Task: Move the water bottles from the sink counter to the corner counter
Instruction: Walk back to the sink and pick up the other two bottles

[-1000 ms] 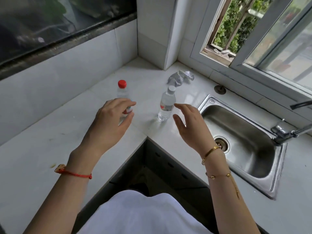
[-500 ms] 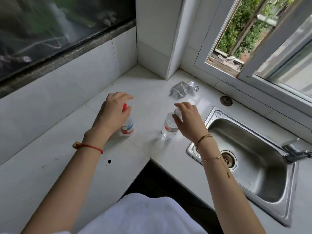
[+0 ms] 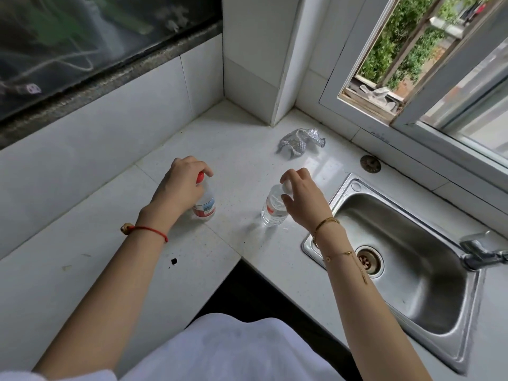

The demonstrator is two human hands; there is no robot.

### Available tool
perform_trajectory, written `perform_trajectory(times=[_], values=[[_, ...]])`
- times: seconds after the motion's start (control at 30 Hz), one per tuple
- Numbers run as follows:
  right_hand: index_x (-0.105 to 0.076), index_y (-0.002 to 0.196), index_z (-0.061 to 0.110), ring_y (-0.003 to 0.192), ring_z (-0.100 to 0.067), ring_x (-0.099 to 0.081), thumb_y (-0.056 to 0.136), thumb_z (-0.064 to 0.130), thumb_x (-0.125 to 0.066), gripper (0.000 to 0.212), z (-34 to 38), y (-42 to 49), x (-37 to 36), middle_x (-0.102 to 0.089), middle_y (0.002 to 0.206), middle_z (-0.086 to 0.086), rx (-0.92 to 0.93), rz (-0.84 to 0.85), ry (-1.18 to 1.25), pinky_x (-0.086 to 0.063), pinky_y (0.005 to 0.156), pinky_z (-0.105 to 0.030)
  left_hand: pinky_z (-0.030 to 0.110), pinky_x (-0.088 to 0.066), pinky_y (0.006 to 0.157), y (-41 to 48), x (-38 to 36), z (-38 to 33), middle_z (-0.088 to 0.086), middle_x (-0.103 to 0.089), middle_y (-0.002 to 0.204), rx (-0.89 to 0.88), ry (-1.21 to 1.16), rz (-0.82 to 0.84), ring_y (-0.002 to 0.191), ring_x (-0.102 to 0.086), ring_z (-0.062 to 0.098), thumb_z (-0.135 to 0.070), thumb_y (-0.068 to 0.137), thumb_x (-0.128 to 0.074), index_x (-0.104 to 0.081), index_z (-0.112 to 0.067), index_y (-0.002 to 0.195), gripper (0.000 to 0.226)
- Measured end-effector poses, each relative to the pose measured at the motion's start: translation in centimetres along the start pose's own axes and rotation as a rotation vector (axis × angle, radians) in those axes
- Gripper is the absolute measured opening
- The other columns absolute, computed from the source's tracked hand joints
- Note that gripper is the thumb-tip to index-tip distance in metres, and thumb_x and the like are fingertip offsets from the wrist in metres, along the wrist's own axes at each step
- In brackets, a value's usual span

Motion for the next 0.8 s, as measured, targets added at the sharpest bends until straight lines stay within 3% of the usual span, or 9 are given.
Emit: perform_trajectory(times=[0.13, 0.33, 0.8], values=[[-0.05, 0.108, 0.01, 0.079, -0.035, -0.057, 0.084, 0.005, -0.057, 0.026, 0.0, -0.1, -0.1, -0.047, 0.113, -0.012, -0.001, -0.016, 0.043, -0.052, 0.072, -0.046, 0.04, -0.047, 0.093, -0.4, 0.2, 0.4, 0.004, -0.059, 0.109, 0.021, -0.028, -0.034, 0.108, -0.049, 0.025, 0.009, 0.077, -0.052, -0.068, -0.023, 0.095, 0.04], [-0.051, 0.102, 0.009, 0.076, -0.033, -0.055, 0.079, 0.001, -0.057, 0.025, 0.2, -1.5, -0.3, -0.047, 0.109, -0.01, 0.034, -0.065, 0.12, -0.046, 0.066, -0.037, 0.03, -0.045, 0.085, -3.1, -0.4, 0.1, -0.001, -0.061, 0.102, -0.001, -0.059, -0.1, 0.098, -0.044, 0.014, 0.009, 0.075, -0.055, -0.069, -0.022, 0.087, 0.036], [-0.055, 0.098, 0.014, 0.074, -0.025, -0.05, 0.074, 0.002, -0.059, 0.027, 2.4, -8.3, 1.4, -0.048, 0.104, -0.002, 0.259, -0.054, 0.212, -0.039, 0.063, -0.028, 0.019, -0.036, 0.077, -14.7, 0.2, -4.2, -0.006, -0.062, 0.094, -0.008, -0.102, -0.19, 0.093, -0.046, 0.011, 0.006, 0.071, -0.058, -0.069, -0.025, 0.085, 0.035]])
Point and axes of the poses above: each hand's wrist, its own y-axis towards the middle knuckle, its own x-axis out of the back of the hand, z = x × y, the point moved 6 cm from there along y, towards the middle knuckle
